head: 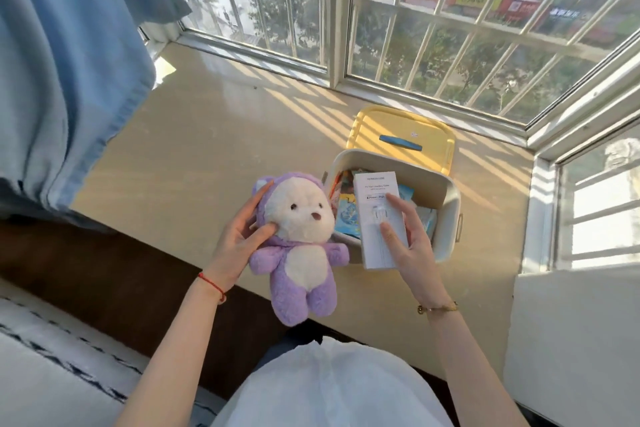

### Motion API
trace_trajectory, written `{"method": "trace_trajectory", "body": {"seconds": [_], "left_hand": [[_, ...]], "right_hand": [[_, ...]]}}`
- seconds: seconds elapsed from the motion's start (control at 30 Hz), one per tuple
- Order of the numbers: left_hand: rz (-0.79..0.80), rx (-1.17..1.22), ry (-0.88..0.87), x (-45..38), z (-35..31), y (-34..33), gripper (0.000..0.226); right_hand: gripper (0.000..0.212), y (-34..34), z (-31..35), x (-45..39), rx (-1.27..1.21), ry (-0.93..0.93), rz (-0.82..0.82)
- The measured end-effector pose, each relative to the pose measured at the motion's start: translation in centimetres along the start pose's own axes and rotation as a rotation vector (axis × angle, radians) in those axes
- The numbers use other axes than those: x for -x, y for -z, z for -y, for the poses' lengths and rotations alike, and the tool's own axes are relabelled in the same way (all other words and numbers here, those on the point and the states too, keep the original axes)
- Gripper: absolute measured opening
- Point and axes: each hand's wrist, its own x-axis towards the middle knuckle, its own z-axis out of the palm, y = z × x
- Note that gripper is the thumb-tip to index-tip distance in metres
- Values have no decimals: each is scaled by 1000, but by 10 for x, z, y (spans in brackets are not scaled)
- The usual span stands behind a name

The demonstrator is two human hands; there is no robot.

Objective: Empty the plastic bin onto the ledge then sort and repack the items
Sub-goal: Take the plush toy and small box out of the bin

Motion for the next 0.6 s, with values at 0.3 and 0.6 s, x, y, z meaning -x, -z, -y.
{"method": "trace_trajectory", "body": {"seconds": [0.3,0.6], "left_hand": [[-135,57,-54,77,-12,105,63],[-208,27,-105,111,-38,285,61]], "right_hand": [[46,-99,27,13,105,93,163],[45,-289,44,9,88,109,210]]}}
